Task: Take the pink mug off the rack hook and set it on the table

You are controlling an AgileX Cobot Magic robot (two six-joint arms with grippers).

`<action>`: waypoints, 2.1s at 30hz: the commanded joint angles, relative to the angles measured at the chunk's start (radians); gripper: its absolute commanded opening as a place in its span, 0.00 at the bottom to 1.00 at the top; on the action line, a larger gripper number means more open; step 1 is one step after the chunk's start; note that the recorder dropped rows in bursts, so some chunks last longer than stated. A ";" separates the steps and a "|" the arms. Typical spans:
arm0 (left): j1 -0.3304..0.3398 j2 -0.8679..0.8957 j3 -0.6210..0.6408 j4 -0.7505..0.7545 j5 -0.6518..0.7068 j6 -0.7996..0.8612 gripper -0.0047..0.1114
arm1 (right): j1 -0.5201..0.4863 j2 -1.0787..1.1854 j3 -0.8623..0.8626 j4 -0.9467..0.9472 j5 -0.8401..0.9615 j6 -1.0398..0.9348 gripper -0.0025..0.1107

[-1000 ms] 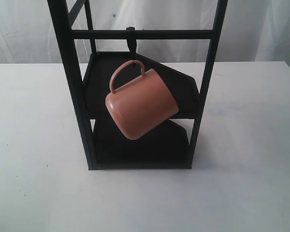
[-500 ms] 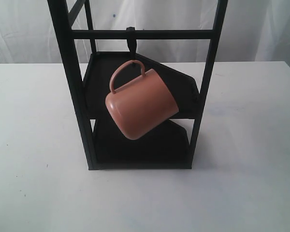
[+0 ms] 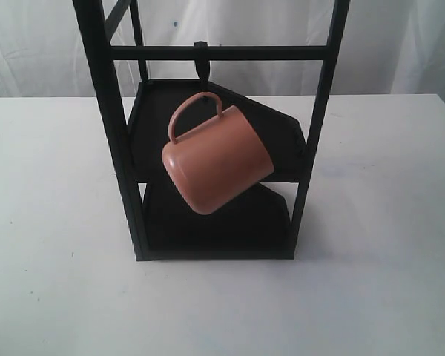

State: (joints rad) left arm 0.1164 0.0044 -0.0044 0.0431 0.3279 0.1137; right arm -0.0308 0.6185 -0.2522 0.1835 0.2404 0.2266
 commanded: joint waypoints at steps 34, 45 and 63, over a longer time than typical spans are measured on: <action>0.001 -0.004 0.004 0.000 0.024 -0.005 0.04 | 0.305 0.377 -0.479 1.015 0.582 -1.538 0.44; 0.001 -0.004 0.004 0.000 0.024 -0.005 0.04 | 0.450 0.466 -0.479 1.024 0.410 -1.768 0.46; 0.001 -0.004 0.004 0.000 0.024 -0.005 0.04 | 0.489 0.511 -0.479 1.038 0.205 -1.823 0.46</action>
State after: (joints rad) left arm 0.1164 0.0044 -0.0044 0.0431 0.3279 0.1137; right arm 0.4572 1.1268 -0.7252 1.2042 0.4550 -1.5842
